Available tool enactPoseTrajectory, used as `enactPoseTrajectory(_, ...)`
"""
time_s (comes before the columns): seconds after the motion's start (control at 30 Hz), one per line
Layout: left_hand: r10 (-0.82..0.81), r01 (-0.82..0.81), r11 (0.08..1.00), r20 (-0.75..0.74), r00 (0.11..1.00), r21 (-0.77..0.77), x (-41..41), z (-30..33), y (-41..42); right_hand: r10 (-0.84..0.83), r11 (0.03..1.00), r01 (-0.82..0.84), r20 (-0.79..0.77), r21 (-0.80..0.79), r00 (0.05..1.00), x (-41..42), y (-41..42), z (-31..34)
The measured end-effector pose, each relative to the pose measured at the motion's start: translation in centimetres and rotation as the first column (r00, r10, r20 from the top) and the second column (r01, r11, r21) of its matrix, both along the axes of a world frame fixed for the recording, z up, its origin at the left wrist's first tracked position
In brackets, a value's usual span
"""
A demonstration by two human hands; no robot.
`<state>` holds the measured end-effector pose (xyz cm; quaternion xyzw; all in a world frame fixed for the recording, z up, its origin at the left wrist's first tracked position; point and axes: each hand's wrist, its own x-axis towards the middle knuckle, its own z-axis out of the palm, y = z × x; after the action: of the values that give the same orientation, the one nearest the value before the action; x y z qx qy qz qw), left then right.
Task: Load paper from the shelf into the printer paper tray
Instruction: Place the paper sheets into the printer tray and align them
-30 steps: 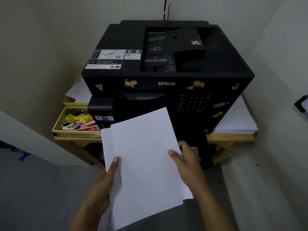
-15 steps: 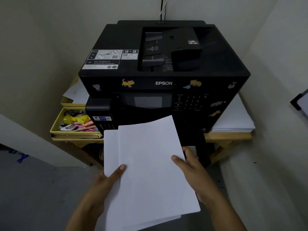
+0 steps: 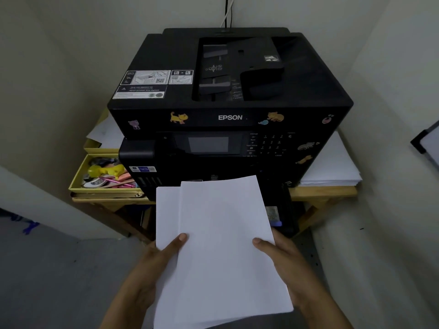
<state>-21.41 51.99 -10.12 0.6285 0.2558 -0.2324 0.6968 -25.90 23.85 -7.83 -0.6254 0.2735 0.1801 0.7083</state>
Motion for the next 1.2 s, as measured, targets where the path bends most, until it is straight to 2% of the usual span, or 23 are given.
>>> enactPoseTrajectory(0.27,-0.038,0.037,0.999,-0.05,0.998,-0.023,0.9,1.0,-0.5,-0.089,0.994,0.086,-0.036,-0.064,0.995,0.7,-0.9,-0.5)
enactPoseTrajectory(0.7,-0.012,0.011,1.0,-0.053,0.998,-0.027,1.8,2.1,-1.8,-0.006,0.999,0.003,-0.084,-0.033,0.996,4.7,-3.3,-1.4)
enactPoseTrajectory(1.2,-0.078,0.073,0.996,-0.118,0.99,-0.043,1.0,1.9,-0.5,-0.042,0.999,0.043,-0.089,0.014,0.995,5.5,-3.6,-1.5)
